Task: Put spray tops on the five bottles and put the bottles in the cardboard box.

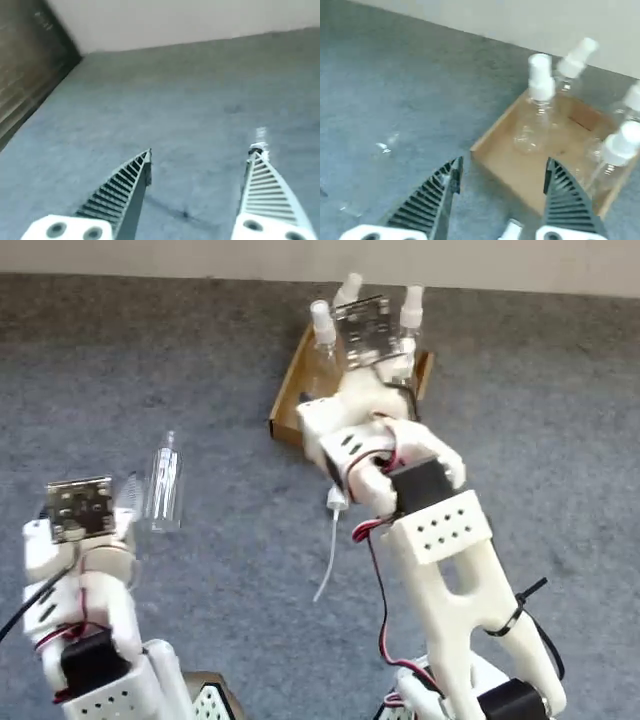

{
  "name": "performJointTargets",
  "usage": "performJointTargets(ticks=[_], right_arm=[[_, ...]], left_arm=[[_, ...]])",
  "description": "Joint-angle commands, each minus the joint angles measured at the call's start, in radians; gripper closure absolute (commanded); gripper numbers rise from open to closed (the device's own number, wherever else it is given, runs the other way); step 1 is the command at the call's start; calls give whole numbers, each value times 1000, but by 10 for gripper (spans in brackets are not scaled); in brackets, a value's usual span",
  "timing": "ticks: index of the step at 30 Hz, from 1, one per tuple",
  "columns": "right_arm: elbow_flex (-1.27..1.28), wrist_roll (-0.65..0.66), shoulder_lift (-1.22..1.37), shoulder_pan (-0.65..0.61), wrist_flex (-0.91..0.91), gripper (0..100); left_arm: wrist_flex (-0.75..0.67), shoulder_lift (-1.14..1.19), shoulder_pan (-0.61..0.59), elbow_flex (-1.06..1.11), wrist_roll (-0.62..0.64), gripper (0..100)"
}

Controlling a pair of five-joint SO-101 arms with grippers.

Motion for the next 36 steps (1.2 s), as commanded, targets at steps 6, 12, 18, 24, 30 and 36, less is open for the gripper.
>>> performJointTargets(ticks=[6, 12, 18, 24, 30, 36], right_arm=[[18, 2, -65, -30, 131, 793], [200, 97, -179, 91, 170, 793], [478, 189, -321, 120, 165, 793], [659, 190, -504, 120, 163, 793], [806, 190, -642, 122, 171, 793], [901, 190, -812, 173, 231, 793]], left_arm=[[153, 438, -73, -378, -58, 727], [351, 905, -22, -765, -58, 727], [537, 1214, 97, -1020, -54, 727], [543, 1340, 186, -1069, -2, 727], [430, 1529, 245, -1081, 2, 727], [377, 1713, 245, -1145, 3, 727]])
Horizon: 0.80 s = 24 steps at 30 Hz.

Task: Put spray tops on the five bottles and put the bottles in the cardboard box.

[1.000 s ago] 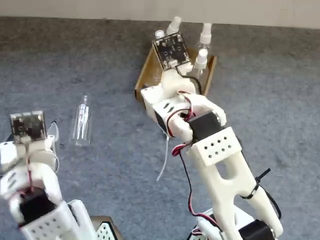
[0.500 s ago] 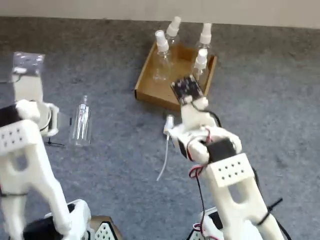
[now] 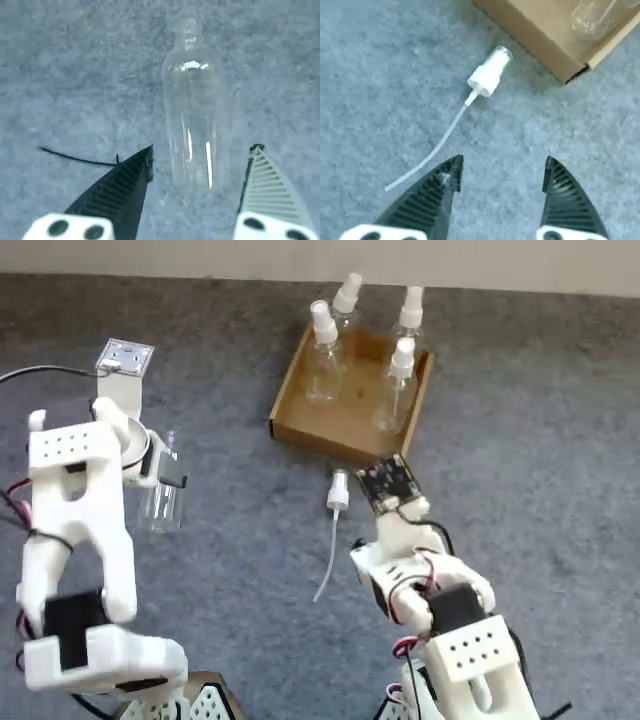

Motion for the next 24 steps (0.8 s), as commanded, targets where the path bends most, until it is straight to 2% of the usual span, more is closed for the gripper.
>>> performJointTargets(ticks=[1, 4, 7, 15, 18, 20, 24], right_arm=[[5, 12, -113, 59, 74, 793], [4, 12, -197, 74, 176, 793], [15, 14, -243, 84, 185, 793], [13, 15, -245, 183, 191, 793], [13, 51, -245, 214, 191, 793], [13, 100, -245, 257, 191, 793], [5, 104, -245, 364, 191, 793]], left_arm=[[-28, 81, 22, -74, 11, 727], [-29, 170, 39, -111, 11, 727], [-64, 248, 56, -139, 12, 733], [-100, 349, 96, -143, 51, 862], [-89, 309, 139, -143, 51, 925], [-34, 229, 186, -142, 52, 950], [72, 21, 366, -142, 80, 960]])
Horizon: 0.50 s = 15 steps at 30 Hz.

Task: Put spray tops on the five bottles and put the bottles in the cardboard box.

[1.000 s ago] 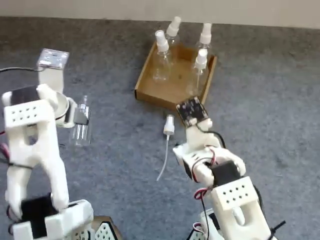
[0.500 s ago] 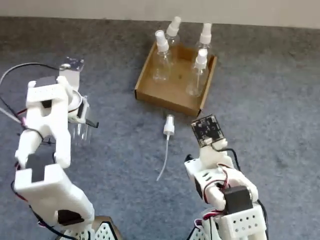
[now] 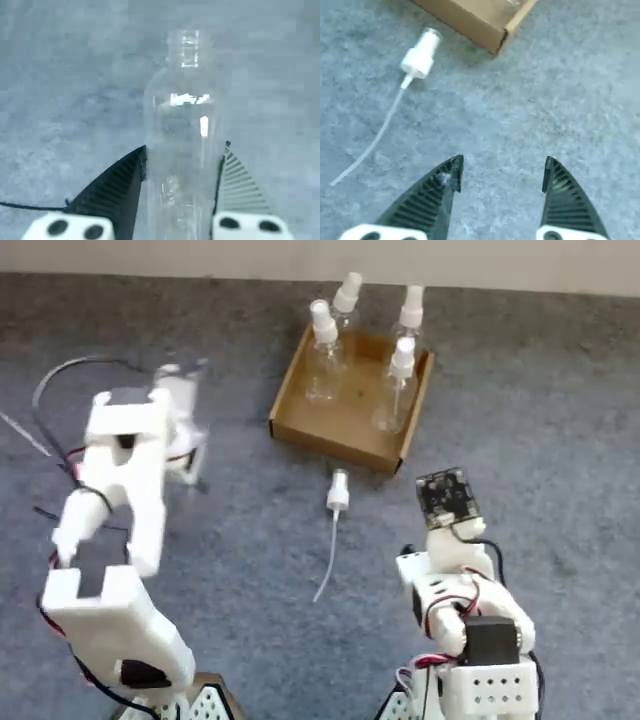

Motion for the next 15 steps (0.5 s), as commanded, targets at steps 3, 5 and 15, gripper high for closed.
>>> performJointTargets(ticks=[3, 5, 15], right_arm=[[-18, 17, -7, 120, 8, 793], [-19, 17, -5, 150, 8, 793], [-107, 11, 217, 326, -1, 793]], left_arm=[[75, -303, 306, -41, 106, 957], [75, -311, 420, -73, 126, 957], [84, 151, 756, -542, 238, 955]])
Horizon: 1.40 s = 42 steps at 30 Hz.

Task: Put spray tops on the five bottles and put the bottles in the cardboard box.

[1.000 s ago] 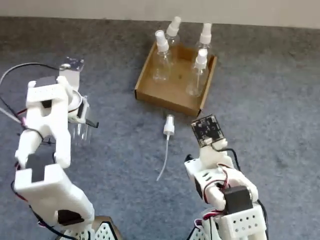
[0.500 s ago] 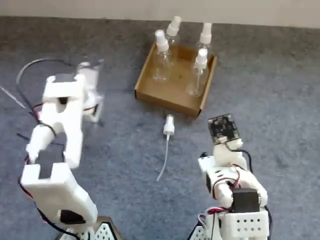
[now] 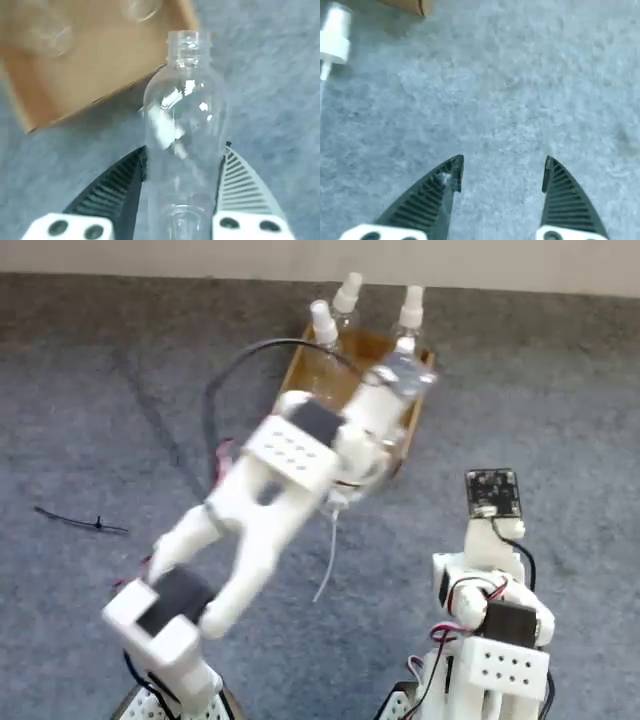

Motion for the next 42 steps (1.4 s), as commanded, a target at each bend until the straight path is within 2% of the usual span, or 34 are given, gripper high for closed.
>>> performJointTargets(ticks=[1, 6, 11, 17, 22, 34, 40, 42], right_arm=[[-119, 8, 68, 99, -1, 793], [-223, 8, 84, 234, -1, 793], [-242, 8, 90, 246, -4, 793], [-239, 8, 90, 246, -35, 793], [-200, 11, 90, 245, -35, 793], [-165, 12, 90, 245, -42, 793], [-193, 3, 93, 243, -38, 793], [-220, -60, 93, 226, -36, 793]], left_arm=[[9, 168, 81, -252, 71, 955], [12, 432, 140, -509, 118, 957], [132, 621, 194, -757, 118, 950], [318, 757, 197, -1044, 118, 776], [390, 799, 180, -1233, 118, 769], [407, 780, 154, -1270, 114, 769], [414, 549, 38, -1297, 68, 769], [414, 444, -16, -1237, 63, 769]])
